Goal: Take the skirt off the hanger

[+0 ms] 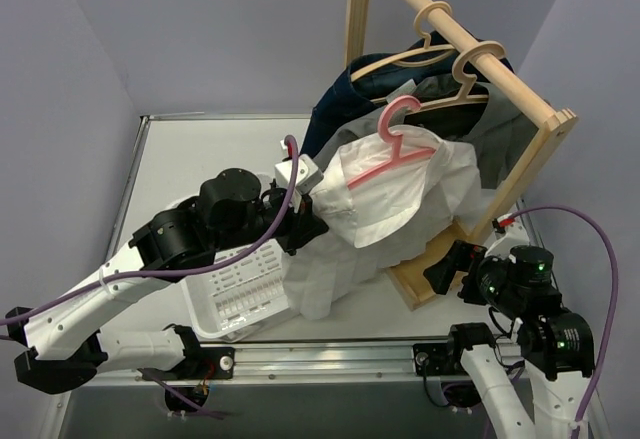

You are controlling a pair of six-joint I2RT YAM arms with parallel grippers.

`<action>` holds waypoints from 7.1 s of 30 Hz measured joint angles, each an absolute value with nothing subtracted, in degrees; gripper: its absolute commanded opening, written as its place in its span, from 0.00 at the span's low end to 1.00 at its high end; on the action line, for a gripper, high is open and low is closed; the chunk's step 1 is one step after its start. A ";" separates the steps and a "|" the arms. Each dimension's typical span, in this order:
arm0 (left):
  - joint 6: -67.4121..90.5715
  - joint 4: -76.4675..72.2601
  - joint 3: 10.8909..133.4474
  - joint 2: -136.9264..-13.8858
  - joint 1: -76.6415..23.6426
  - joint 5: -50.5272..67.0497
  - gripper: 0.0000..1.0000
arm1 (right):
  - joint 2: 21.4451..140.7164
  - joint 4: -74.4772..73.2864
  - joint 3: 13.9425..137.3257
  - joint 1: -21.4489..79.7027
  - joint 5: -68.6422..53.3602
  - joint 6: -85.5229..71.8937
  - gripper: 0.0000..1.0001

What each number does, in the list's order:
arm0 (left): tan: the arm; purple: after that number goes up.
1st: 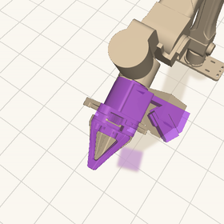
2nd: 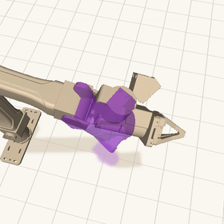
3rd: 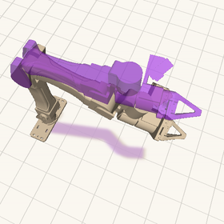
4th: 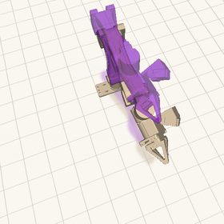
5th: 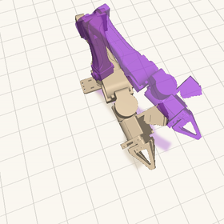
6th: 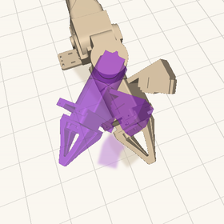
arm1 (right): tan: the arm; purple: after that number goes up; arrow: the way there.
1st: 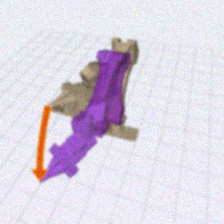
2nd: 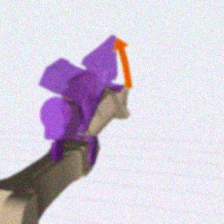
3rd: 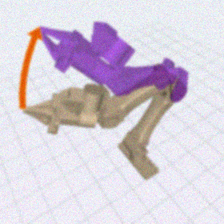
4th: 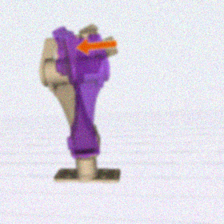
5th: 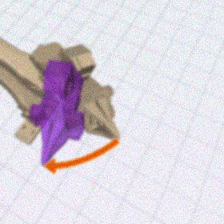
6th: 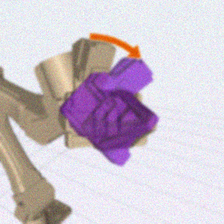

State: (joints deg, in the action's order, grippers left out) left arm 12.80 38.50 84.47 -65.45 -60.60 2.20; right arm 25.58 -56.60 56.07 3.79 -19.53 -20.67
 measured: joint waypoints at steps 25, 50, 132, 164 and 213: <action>15.88 45.41 78.87 -59.81 -60.27 -1.02 0.02 | 38.00 -37.19 57.67 3.79 -0.08 -30.63 1.00; 13.82 46.70 76.71 -63.00 -60.23 5.91 0.02 | 36.84 -42.96 67.99 3.44 -12.47 -27.46 0.97; 26.28 42.00 86.35 -71.85 -59.16 19.81 0.94 | 40.47 -23.66 54.65 14.61 -16.75 -29.12 0.00; 29.08 35.33 90.54 -77.76 -59.13 4.23 0.91 | 37.95 -26.59 52.60 14.61 -17.04 -30.02 0.00; 27.77 35.81 91.07 -70.26 -59.13 6.20 0.02 | 36.67 -27.14 52.90 14.63 -12.10 -34.22 0.00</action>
State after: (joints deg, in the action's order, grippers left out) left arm 27.77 35.81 91.07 -70.26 -59.13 6.20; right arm 36.67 -27.14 52.90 14.63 -12.10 -34.22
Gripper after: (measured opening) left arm 0.048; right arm 0.160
